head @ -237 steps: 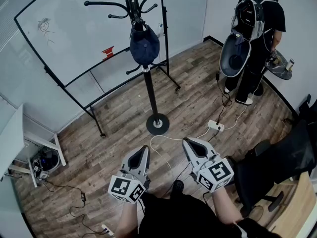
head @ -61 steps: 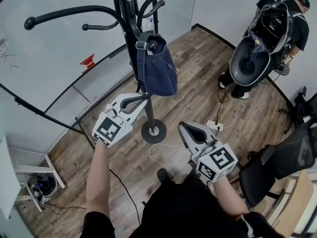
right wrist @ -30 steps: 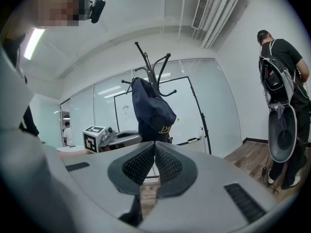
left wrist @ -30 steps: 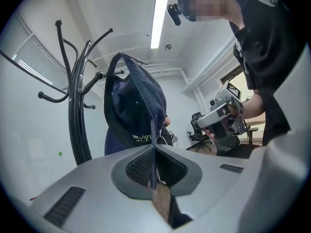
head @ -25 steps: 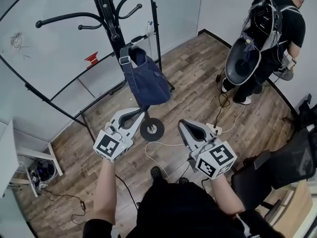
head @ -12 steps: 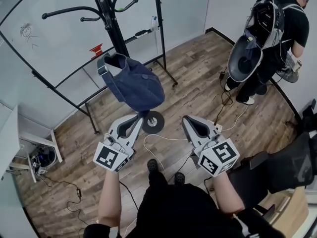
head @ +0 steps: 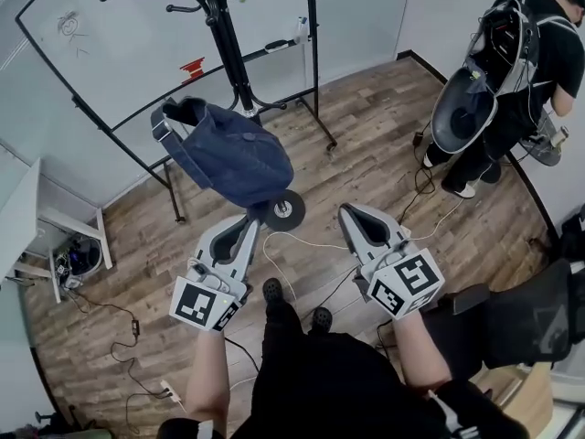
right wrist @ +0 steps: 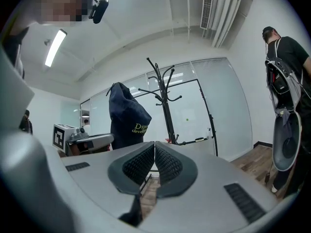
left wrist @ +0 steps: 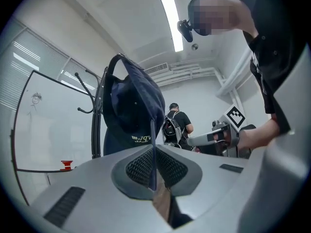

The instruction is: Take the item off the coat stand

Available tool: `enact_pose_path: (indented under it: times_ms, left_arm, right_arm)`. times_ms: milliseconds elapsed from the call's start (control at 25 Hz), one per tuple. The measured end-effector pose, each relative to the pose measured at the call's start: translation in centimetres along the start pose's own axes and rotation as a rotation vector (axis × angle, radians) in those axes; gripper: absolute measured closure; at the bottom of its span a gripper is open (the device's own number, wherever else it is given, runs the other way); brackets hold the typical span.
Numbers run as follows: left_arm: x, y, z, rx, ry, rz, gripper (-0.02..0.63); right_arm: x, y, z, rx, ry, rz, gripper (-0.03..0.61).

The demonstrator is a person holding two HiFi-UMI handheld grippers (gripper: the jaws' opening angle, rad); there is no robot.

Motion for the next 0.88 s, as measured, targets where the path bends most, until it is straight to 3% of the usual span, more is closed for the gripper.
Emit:
enact_pose_path:
  times_ms: [400, 640, 880]
  left_arm:
    - [-0.1, 1.3, -5.1, 0.183, 0.001, -0.147, 0.589]
    - [-0.8, 0.7, -5.8, 0.231, -0.046, -0.132, 0.589]
    - [-1.6, 0.9, -5.4, 0.222, -0.072, -0.157, 0.589]
  right_arm:
    - [-1.3, -2.1, 0.1, 0.056, 0.003, -0.023, 0.548]
    - [-1.8, -3.2, 0.1, 0.076, -0.001, -0.052, 0.548]
    - [-2.4, -4.5, 0.8, 0.081, -0.025, -0.081, 0.548]
Point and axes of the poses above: the fingertips, and each gripper's own axes: z forward along the fingers, y to its right, x out of its top, the point moved 6 cm from there along -z, backward along the fingers, and after that the axes turned 12 degrees about z, right-handed, at the moved point
